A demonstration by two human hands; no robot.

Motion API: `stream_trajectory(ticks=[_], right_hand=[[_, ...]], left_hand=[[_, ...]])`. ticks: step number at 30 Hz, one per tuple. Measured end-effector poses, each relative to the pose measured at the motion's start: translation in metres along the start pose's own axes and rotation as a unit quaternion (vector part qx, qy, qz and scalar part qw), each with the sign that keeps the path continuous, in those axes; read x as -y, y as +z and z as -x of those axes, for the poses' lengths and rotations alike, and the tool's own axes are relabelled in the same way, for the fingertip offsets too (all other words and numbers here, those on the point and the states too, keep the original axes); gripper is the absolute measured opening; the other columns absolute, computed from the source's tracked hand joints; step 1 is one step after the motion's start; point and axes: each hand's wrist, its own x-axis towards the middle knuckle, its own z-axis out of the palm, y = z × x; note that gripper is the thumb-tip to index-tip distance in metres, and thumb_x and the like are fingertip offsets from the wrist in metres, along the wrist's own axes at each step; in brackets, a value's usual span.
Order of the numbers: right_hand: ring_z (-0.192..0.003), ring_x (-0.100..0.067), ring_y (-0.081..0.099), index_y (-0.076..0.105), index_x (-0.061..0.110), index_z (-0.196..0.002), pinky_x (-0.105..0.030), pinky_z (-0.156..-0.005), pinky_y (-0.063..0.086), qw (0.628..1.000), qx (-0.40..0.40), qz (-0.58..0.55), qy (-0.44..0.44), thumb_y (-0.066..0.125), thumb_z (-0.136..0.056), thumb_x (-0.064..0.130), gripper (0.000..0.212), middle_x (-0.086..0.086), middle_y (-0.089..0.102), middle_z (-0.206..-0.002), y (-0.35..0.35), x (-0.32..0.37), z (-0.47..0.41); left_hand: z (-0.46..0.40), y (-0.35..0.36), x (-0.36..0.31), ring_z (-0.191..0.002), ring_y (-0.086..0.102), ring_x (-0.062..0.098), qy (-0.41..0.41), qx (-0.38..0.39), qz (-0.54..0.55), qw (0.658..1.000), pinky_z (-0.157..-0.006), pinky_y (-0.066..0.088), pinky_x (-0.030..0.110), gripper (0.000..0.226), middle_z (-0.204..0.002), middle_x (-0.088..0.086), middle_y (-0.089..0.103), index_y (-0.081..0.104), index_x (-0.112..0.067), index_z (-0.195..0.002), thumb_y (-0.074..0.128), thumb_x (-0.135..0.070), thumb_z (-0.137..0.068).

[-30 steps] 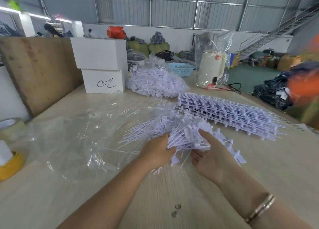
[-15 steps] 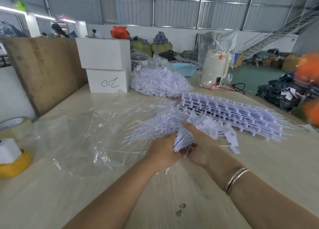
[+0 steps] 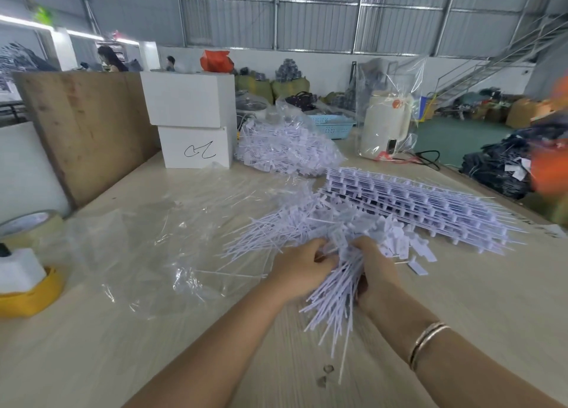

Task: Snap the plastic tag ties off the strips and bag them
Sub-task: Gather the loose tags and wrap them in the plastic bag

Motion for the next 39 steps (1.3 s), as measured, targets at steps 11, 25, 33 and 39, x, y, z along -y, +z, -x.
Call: stream_trajectory(ticks=[11, 25, 33, 39], right_hand=[[-0.054, -0.03, 0.067, 0.057, 0.001, -0.116, -0.041, -0.052, 0.056, 0.999, -0.01, 0.036, -0.028, 0.071, -0.08, 0.024, 0.045, -0.018, 0.068, -0.082, -0.002, 0.006, 0.0], [-0.056, -0.022, 0.069, 0.067, 0.011, -0.096, -0.03, -0.044, 0.052, 0.992, 0.104, 0.007, -0.066, 0.065, -0.086, 0.029, 0.02, -0.009, 0.073, -0.071, -0.038, 0.048, 0.026], [-0.055, -0.022, 0.069, 0.07, 0.013, -0.089, -0.028, -0.044, 0.052, 0.978, 0.187, 0.026, -0.086, 0.067, -0.082, 0.025, 0.014, -0.008, 0.071, -0.067, -0.013, 0.057, 0.045], [-0.061, -0.022, 0.069, 0.067, 0.012, -0.109, -0.03, -0.051, 0.055, 0.966, 0.254, 0.018, -0.041, 0.066, -0.083, 0.02, 0.027, -0.008, 0.072, -0.077, 0.03, 0.029, 0.05]], left_hand=[[-0.002, 0.002, 0.004, -0.069, 0.063, 0.008, 0.05, -0.076, 0.037, 0.995, -0.065, 0.046, 0.021, 0.02, -0.089, 0.0, 0.07, 0.064, -0.024, -0.109, 0.053, -0.032, -0.095], [-0.004, 0.0, 0.006, -0.114, 0.044, 0.022, 0.085, -0.193, -0.274, 0.938, -0.086, 0.045, 0.034, 0.045, -0.125, 0.005, 0.048, 0.043, -0.018, -0.138, 0.041, -0.029, -0.095], [0.007, -0.126, 0.014, -0.121, 0.038, 0.027, -0.119, -0.288, -0.385, 0.869, -0.091, 0.036, 0.04, 0.051, -0.132, 0.004, 0.04, 0.042, -0.027, -0.133, 0.055, -0.042, -0.086], [0.006, -0.155, 0.076, -0.12, 0.048, 0.031, -0.287, -0.125, -0.356, 0.88, -0.097, 0.041, 0.039, 0.058, -0.132, 0.01, 0.048, 0.044, -0.013, -0.13, 0.058, -0.047, -0.085]])
